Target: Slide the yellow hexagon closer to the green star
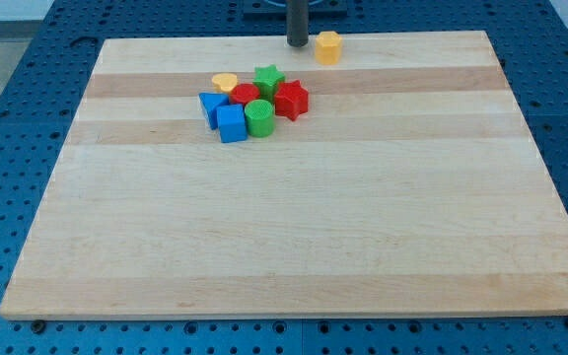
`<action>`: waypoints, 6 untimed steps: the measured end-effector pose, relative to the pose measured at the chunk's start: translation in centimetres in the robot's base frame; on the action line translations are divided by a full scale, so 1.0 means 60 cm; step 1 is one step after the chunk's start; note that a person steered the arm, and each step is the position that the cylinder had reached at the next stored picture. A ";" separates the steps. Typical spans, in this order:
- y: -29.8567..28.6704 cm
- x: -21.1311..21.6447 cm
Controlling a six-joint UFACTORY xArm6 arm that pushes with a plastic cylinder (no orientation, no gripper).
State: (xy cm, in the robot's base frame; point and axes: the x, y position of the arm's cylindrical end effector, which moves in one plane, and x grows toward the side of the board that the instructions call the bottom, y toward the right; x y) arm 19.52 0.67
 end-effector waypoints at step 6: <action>0.021 0.104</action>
